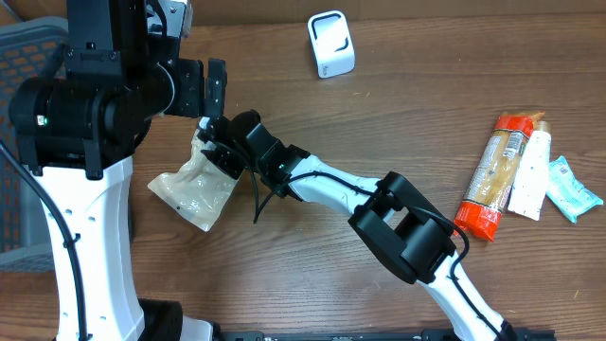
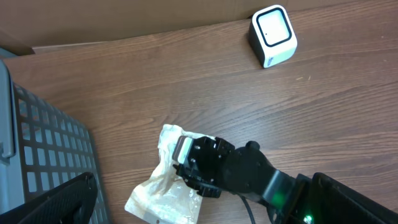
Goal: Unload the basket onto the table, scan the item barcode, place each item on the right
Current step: 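Lift the beige bag toward the white scanner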
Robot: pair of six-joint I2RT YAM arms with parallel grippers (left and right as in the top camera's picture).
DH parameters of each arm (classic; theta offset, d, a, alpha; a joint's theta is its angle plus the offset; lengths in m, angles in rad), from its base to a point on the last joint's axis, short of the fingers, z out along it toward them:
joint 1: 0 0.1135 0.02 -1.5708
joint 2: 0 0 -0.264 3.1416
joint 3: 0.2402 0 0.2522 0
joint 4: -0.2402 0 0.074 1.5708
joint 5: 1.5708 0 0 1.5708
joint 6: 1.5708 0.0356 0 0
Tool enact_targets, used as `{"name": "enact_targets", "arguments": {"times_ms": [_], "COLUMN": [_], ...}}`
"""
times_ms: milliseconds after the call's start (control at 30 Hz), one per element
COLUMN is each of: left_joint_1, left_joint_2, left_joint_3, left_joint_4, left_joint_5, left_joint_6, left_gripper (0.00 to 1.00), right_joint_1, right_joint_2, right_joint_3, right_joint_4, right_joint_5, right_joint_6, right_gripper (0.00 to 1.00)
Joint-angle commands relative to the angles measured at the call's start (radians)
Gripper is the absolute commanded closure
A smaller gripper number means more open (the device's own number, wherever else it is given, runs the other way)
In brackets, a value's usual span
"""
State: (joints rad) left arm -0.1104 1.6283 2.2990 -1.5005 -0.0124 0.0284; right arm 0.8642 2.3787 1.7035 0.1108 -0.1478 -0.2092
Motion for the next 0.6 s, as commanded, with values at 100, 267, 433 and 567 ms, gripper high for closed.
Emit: {"name": "enact_targets", "arguments": {"times_ms": [100,267,433,567], "left_joint_1": [-0.002,-0.001,-0.001,-0.001], "left_joint_2": [0.006,0.006,0.006,0.006], "left_joint_3": [0.004,0.004,0.004,0.004], "left_joint_4": [0.002,0.002,0.001,0.001], "left_joint_5": [-0.002,-0.002,-0.002,-0.002], "left_joint_6": [-0.006,-0.006,-0.006,-0.006], "left_gripper": [0.00,0.01,0.00,0.00], "right_joint_1": [-0.001,-0.002,-0.020,-0.045], "right_joint_2": [0.042,0.048,0.038,-0.003], "right_joint_3": [0.018,0.018,0.020,0.020], "right_joint_4": [-0.058,-0.176,-0.444,-0.584], "right_joint_5": [0.017,0.080,0.164,0.165], "right_joint_6": [-0.092,-0.137,-0.135,-0.135], "right_gripper": [0.49,0.48,0.48,0.41]}}
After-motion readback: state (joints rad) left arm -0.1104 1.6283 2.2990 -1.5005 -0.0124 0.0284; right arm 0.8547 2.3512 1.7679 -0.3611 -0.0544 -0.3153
